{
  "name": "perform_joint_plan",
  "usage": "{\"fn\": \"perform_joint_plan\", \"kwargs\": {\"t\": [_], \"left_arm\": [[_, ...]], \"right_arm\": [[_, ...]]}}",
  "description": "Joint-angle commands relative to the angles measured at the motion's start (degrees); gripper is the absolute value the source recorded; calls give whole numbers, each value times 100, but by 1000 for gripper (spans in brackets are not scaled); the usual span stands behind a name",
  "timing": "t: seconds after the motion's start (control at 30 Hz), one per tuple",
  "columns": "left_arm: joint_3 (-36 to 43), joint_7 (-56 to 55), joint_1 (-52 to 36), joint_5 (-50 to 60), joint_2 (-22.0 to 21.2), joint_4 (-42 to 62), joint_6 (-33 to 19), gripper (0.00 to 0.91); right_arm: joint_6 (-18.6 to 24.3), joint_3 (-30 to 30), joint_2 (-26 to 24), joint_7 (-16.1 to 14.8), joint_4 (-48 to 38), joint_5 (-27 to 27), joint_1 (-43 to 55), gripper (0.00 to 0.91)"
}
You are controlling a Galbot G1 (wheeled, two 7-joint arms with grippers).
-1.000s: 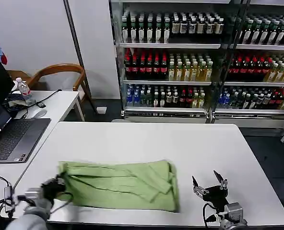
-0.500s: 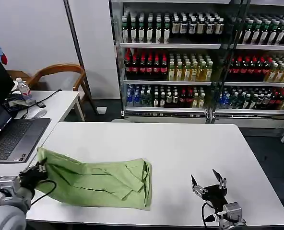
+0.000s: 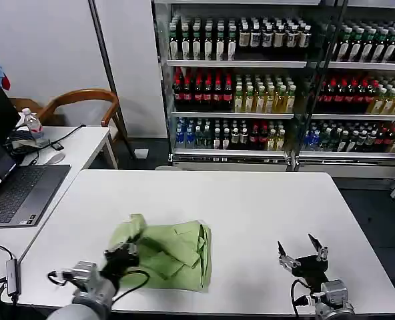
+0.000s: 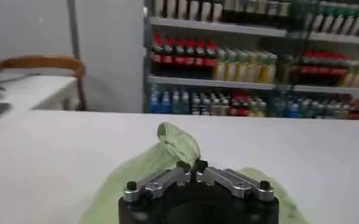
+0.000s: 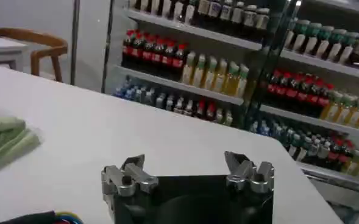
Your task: Fold and organize the clothes.
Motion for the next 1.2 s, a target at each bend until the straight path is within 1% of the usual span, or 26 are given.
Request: {"fn": "perform_joint_plan", "kwargs": {"t": [0.03,0.3,0.43,0.47,0.5,0.53,0.57,0.67,0.77,0.8,0.87,0.93,1.0,1.1,1.13,1.17,1.2], "left_arm": [[1296,164,-752,200,-407,500,-476,40],[1327,286,-1196,494,-443,1159,-823,40],[1378,324,-1099,463,-416,1094,-790,40],[1426,321,-1077,448,-429,1055,-744,71],[1457,307,-1071,446,-445,1032,-694,907],[1563,253,-1045,450,-467,966,-502,907],[1596,260,-1037,424,-477,949,-480,907],[1776,304,-1018,448,-538,962,-668,907],[1812,454,-1126,407,-662,1182,-1093,907],[1782,504,-1191,258,-691,1304,-1318,907],[1720,577,-1252,49,-714,1379,-1482,907],[1590,661,-1274,-48,-754,1337,-1751,907],[1409,728,-1238,-86,-759,1130,-1849,907],[1040,821,-1034,54,-548,893,-2012,907],[758,842,-928,106,-455,751,-2049,907],[410,849,-751,211,-253,717,-2085,907],[262,829,-653,316,-150,728,-2075,907]], "right_arm": [[6,296,35,-7,73,-20,-224,907],[20,343,65,-7,140,-25,-314,907],[20,341,47,-7,117,-25,-300,907],[19,337,38,-6,117,-23,-288,907],[16,335,32,-7,120,-23,-278,907],[16,336,25,-8,119,-23,-268,907],[17,337,15,-8,118,-20,-254,907],[24,339,8,-8,107,-18,-250,907],[24,325,9,-11,115,-23,-263,907],[24,312,8,-10,109,-28,-268,907],[22,277,8,-11,88,-59,-272,907],[21,228,2,-19,70,-92,-257,907],[16,148,-19,-24,37,-94,-186,907],[8,45,-53,-31,-14,-77,-6,907],[8,32,-58,-33,-27,-72,30,907],[8,-14,-56,-35,-49,-62,122,907],[10,-43,-50,-40,-59,-62,193,907]]}}
